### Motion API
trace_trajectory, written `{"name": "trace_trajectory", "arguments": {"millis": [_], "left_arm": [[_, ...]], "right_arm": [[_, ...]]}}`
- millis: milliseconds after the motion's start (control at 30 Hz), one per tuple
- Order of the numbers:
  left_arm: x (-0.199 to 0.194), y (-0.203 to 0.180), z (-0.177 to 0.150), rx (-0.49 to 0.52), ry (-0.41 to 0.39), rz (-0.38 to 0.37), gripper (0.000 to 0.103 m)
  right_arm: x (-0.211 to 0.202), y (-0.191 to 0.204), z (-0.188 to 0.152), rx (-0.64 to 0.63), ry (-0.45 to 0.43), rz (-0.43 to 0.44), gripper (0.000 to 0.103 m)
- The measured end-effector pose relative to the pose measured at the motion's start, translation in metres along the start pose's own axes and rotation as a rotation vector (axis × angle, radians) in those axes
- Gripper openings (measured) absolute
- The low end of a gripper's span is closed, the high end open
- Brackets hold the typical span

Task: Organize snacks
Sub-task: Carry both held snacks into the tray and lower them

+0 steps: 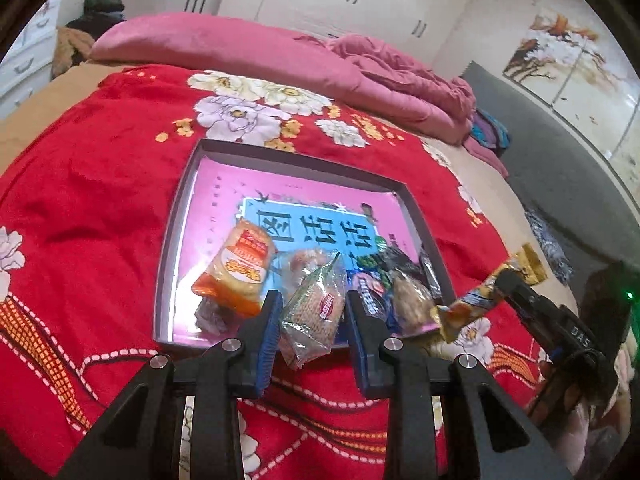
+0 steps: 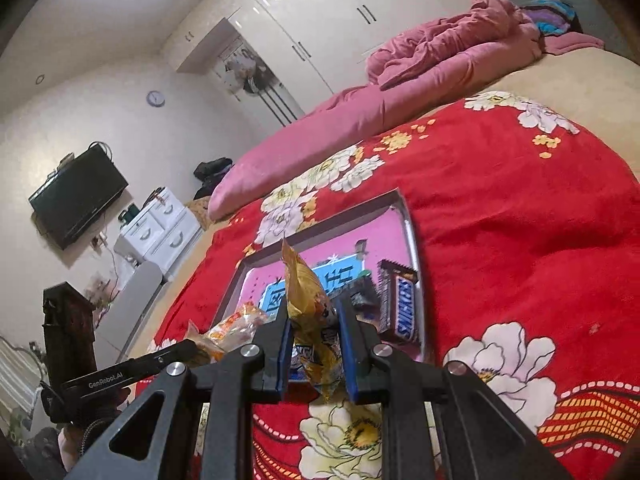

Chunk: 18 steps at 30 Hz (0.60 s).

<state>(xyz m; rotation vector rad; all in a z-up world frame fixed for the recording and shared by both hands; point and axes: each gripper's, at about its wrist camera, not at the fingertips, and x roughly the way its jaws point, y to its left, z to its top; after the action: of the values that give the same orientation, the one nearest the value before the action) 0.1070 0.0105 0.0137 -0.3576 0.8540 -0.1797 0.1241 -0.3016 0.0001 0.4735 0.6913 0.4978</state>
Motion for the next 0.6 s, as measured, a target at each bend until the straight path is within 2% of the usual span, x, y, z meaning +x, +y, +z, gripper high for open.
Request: {"name": "trace_trajectory", "arguments": {"millis": [600], "left_arm": [[0.033, -0.015, 0.008, 0.015, 0.019, 0.017, 0.032]], "right_arm": [[0.007, -0.007, 0.008, -0.008, -0.001, -0.085, 0.022]]}}
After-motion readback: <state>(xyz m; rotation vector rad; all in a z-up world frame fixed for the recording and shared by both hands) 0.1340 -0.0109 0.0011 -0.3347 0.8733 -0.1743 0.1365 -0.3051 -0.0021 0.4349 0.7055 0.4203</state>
